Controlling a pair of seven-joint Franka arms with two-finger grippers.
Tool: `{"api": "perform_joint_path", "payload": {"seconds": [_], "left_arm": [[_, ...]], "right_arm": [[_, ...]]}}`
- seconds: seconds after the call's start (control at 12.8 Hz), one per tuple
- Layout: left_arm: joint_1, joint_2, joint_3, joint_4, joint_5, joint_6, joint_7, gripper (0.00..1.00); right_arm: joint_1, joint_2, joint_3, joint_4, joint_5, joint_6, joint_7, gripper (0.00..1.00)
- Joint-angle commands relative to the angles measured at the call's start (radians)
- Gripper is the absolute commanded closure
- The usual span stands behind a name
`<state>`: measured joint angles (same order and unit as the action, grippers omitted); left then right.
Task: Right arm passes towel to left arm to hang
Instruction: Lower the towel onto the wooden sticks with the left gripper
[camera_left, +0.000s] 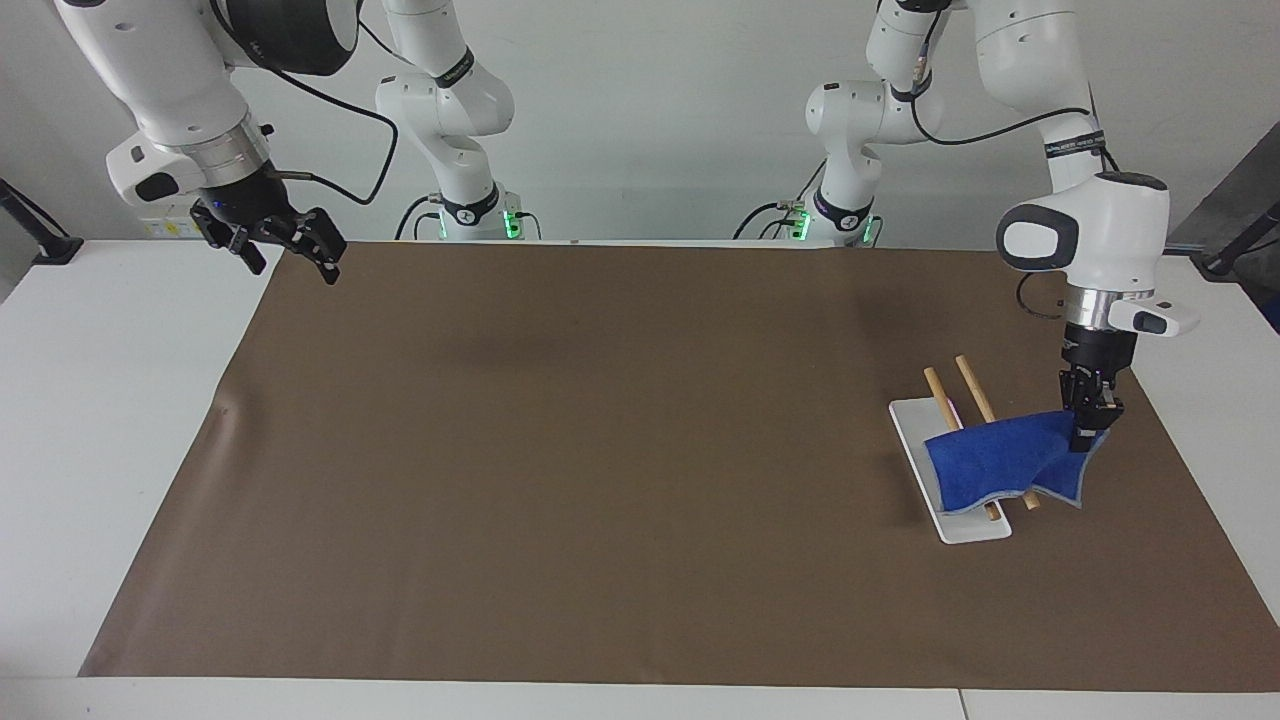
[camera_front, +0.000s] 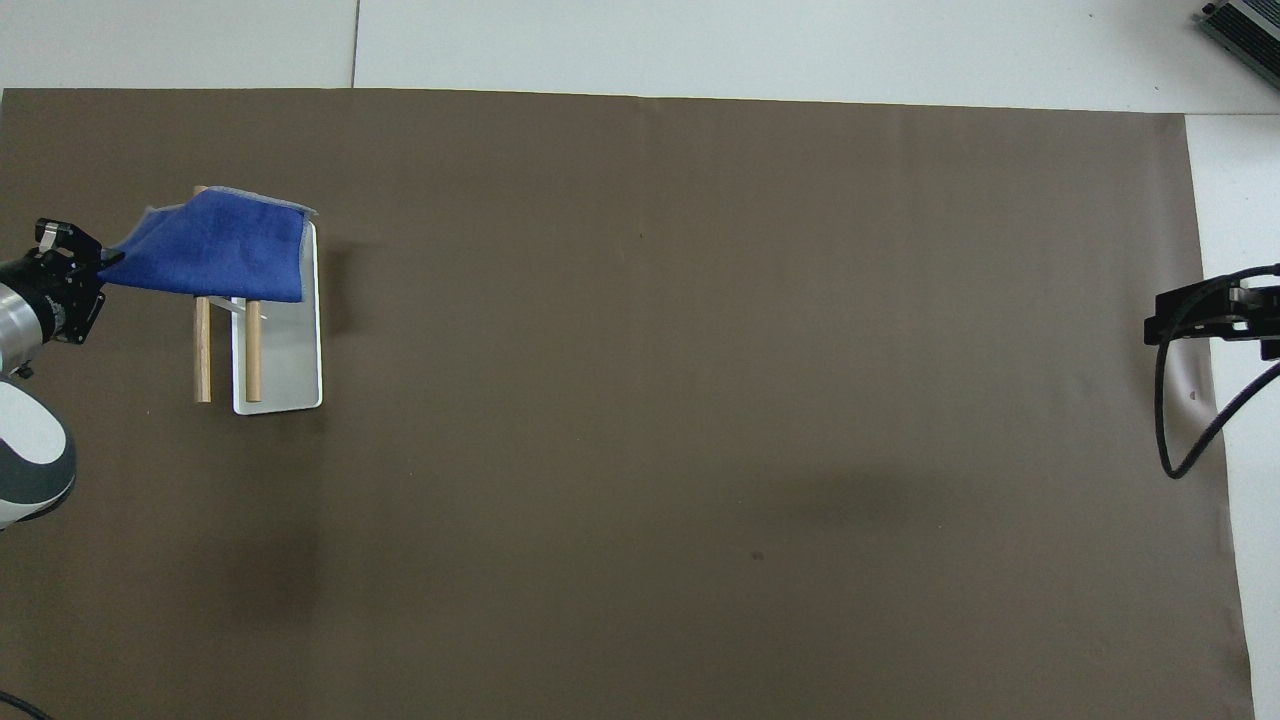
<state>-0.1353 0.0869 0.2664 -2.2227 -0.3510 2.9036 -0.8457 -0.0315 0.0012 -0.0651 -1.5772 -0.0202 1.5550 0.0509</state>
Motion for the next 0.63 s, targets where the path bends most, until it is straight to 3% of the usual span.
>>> {"api": "perform_joint_path", "payload": {"seconds": [0.0, 0.55], "left_arm": [[-0.013, -0.062, -0.001, -0.087, -0.006, 0.025, 0.013, 1.0], [-0.046, -0.061, -0.056, -0.101, -0.005, 0.037, 0.0, 1.0]], "right_arm": [[0.016, -0.026, -0.01, -0.035, -0.013, 0.02, -0.023, 0.0], [0.024, -0.03, -0.022, -0.044, -0.014, 0.022, -0.02, 0.0]]}}
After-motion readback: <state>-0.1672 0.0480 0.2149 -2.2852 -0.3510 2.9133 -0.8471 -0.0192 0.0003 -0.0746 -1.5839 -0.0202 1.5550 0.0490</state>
